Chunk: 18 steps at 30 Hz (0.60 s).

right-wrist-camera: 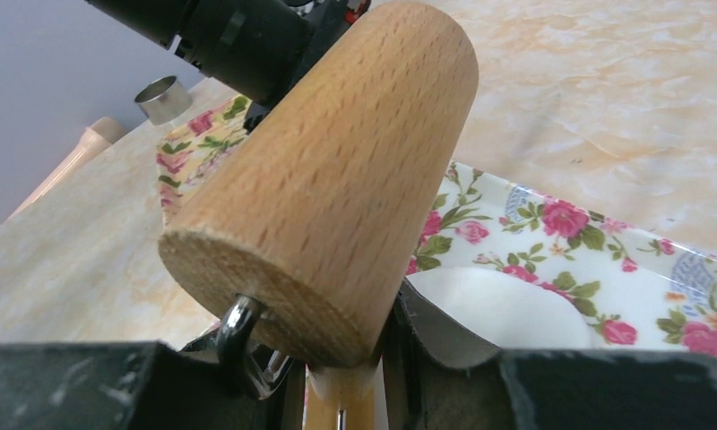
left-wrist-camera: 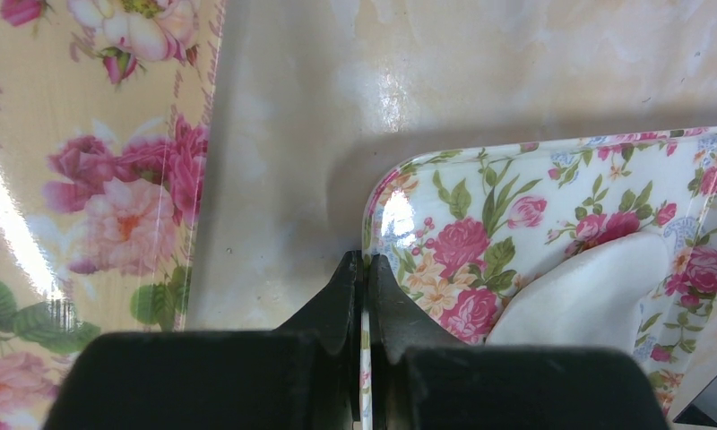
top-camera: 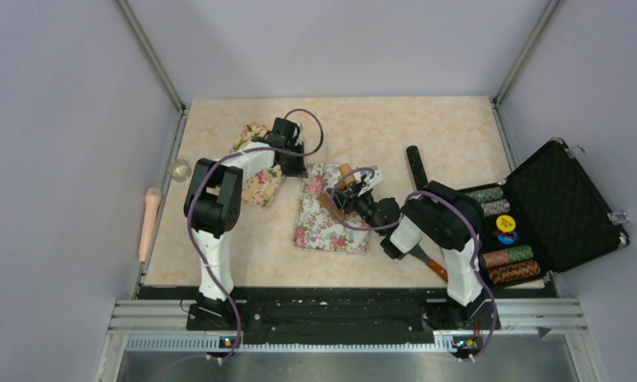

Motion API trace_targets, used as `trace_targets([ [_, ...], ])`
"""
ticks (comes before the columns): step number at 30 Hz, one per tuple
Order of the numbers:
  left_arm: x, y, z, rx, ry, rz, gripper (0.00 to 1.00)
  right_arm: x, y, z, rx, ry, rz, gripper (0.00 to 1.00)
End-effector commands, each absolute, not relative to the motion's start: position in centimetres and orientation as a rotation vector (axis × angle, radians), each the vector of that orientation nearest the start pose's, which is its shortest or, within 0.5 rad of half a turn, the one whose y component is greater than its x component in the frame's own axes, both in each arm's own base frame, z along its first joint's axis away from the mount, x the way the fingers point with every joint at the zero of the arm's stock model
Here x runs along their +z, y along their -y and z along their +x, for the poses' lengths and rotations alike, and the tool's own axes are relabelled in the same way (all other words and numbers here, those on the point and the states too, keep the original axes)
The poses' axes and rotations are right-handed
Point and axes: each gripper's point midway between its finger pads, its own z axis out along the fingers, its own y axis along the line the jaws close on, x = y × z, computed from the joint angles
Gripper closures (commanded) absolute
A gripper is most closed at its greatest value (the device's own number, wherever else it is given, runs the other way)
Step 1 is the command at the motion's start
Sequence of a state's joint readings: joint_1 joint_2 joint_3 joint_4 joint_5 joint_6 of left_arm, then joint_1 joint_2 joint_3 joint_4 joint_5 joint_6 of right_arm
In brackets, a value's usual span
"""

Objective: Roll out the dumpling wrappers from the dough
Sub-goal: Flatten out the dough on the work surface.

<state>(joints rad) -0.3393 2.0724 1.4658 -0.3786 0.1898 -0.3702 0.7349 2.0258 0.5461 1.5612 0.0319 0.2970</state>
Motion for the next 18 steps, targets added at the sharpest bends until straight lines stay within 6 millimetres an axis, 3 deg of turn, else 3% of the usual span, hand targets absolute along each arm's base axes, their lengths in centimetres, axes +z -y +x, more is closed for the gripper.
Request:
trace_targets([
  [1, 5.2, 21.3, 42.8, -0.547, -2.609, 0.064, 1.0, 1.6, -32.0, 32.0, 0.737, -1.736, -0.445, 1.0],
  [8, 5.2, 21.3, 42.7, -0.548, -2.61, 0.064, 1.0, 2.5, -33.8, 31.3, 0.863, -1.688, -0.54, 1.0],
  [12, 5.1, 21.3, 42.8, -0.544, -2.61, 0.063, 1.0, 4.4, -34.4, 30.8, 0.952, -1.618, -0.572, 1.0],
  [14, 5.1, 21.3, 42.9, -0.544, -2.609, 0.063, 1.0, 7.2, -35.0, 30.6, 1.025, -1.529, -0.589, 1.0],
  [18, 5.4, 21.4, 43.0, -0.549, -2.602, 0.067, 1.0, 15.4, -34.7, 30.6, 1.186, -1.327, -0.618, 1.0],
])
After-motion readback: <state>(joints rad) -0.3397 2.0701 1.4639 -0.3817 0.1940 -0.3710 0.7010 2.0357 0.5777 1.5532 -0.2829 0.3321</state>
